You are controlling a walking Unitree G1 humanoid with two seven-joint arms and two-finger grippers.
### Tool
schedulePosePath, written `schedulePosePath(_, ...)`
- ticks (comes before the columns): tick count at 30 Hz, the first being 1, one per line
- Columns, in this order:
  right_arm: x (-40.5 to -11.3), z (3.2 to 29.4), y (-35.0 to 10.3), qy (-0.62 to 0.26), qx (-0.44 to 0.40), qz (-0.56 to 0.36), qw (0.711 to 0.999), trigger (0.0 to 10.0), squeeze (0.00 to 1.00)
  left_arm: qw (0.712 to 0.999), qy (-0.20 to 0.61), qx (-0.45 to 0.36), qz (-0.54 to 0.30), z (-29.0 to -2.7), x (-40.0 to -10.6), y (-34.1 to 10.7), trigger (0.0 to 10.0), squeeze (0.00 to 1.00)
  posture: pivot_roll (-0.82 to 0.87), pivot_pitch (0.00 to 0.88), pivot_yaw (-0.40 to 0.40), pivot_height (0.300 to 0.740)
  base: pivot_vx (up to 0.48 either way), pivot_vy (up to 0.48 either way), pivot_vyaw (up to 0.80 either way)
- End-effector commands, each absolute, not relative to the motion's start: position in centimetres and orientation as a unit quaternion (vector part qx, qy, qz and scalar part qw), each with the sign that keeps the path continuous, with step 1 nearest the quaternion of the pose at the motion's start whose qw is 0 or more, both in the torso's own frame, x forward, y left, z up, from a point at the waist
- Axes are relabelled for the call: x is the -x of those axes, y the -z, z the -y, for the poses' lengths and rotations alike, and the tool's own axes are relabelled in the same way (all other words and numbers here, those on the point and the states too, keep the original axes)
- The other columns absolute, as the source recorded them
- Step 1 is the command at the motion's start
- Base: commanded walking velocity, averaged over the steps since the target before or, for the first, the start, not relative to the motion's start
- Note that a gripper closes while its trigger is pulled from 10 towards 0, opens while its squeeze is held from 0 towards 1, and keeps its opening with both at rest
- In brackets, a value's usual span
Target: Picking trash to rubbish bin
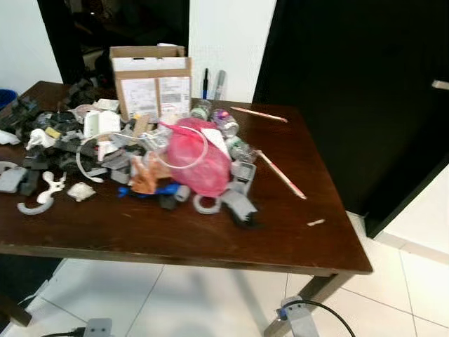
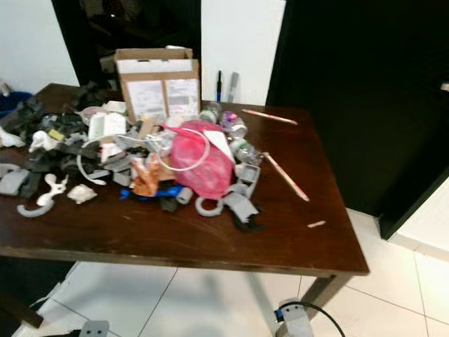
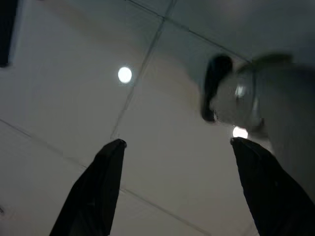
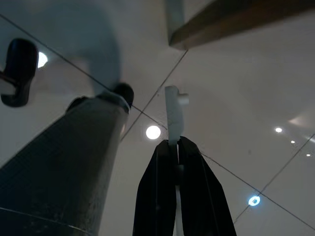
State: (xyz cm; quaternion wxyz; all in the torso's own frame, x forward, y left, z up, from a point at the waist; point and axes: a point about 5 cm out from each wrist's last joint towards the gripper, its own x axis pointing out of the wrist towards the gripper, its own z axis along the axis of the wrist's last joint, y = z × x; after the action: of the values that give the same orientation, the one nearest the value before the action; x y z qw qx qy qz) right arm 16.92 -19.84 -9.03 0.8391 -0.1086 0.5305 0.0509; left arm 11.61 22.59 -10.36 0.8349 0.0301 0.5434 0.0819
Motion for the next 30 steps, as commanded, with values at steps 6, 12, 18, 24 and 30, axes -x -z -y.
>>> schedulePosePath(6,-16.4,19.8,9.3,-0.053,0.108,-0.538,0.834,10.0,0.00,0.836,-0.089,-0.039,-0.540,-23.2,-11.3,10.3,10.0,0.00,0.16,0.063,-0.059,0.740,0.000,0.000,0.00)
schedulePosePath(12,-16.4,19.8,9.3,-0.055,0.111,-0.538,0.834,10.0,0.00,0.850,-0.097,-0.059,-0.515,-24.0,-12.0,9.8,10.0,0.00,0.16,0.062,-0.059,0.740,0.000,0.000,0.00)
schedulePosePath(18,-16.4,20.0,9.2,-0.061,0.117,-0.538,0.833,10.0,0.00,0.890,-0.059,-0.145,-0.428,-24.3,-15.6,8.0,10.0,0.00,0.19,0.065,-0.072,0.740,0.000,0.000,0.00)
schedulePosePath(24,-16.9,20.0,9.0,-0.066,0.123,-0.534,0.834,10.0,0.00,0.926,-0.024,-0.234,-0.294,-23.7,-20.7,4.7,10.0,0.00,0.20,0.076,-0.077,0.740,0.000,0.000,0.00)
schedulePosePath(30,-17.0,20.0,9.0,-0.068,0.125,-0.534,0.833,10.0,0.00,0.960,0.068,-0.182,-0.203,-20.7,-23.0,2.6,10.0,0.00,0.21,0.080,-0.080,0.740,0.000,0.000,0.00)
